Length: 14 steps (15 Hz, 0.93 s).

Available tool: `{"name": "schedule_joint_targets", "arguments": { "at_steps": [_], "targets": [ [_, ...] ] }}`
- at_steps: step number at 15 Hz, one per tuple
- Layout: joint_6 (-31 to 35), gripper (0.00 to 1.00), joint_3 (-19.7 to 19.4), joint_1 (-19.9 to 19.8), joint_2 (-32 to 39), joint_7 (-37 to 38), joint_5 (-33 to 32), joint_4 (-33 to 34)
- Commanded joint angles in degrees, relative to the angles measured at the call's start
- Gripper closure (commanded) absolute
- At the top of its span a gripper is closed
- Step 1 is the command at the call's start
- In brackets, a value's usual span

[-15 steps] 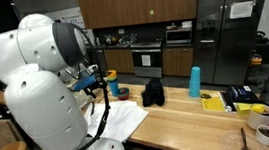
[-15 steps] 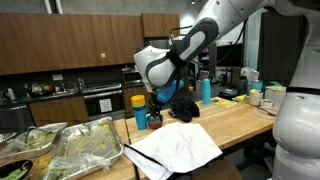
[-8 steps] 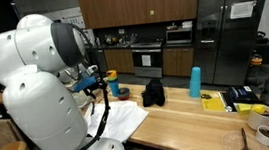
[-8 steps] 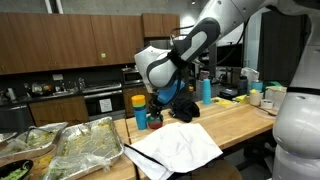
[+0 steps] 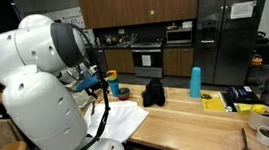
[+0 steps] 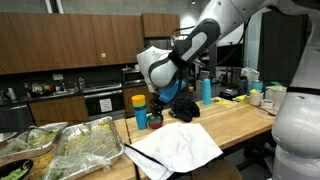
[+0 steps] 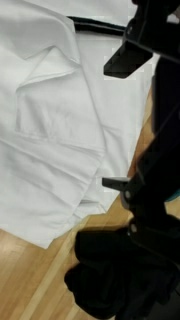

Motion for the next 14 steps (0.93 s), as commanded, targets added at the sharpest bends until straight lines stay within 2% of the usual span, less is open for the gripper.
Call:
{"name": "schedule_joint_targets", "arguments": {
  "at_steps": [1,5,6,14],
  "targets": [
    [4.78,0.0,-2.61,-2.31,-3.72,-4.97,3.37,-4.07],
    [9.25,0.0,-6.29,-5.14,-7.2,-8.38,8.05,-9.18],
    [8.6,0.0,-5.25,-5.96,-5.72,-7.51,7.0,-8.14],
    [8.58,0.0,-5.01,-5.99,-5.55,-7.48,6.97,-8.14]
  ]
}}
